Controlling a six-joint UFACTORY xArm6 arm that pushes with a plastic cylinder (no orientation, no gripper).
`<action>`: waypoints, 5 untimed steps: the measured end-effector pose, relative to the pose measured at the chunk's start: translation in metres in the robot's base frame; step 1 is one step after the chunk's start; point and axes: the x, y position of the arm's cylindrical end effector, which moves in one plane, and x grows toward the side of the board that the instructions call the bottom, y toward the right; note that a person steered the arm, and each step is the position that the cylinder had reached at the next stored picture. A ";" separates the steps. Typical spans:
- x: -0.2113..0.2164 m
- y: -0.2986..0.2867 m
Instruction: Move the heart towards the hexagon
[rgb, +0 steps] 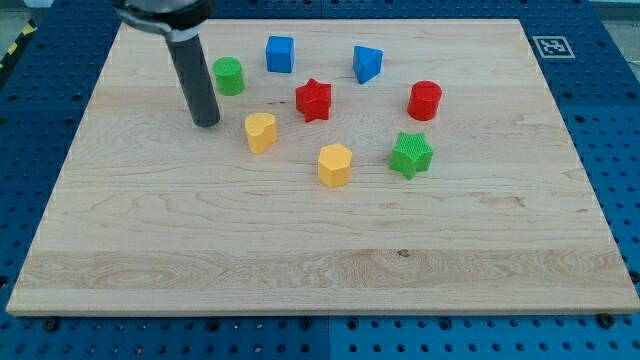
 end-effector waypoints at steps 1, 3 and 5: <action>0.000 0.000; 0.026 0.064; 0.058 0.152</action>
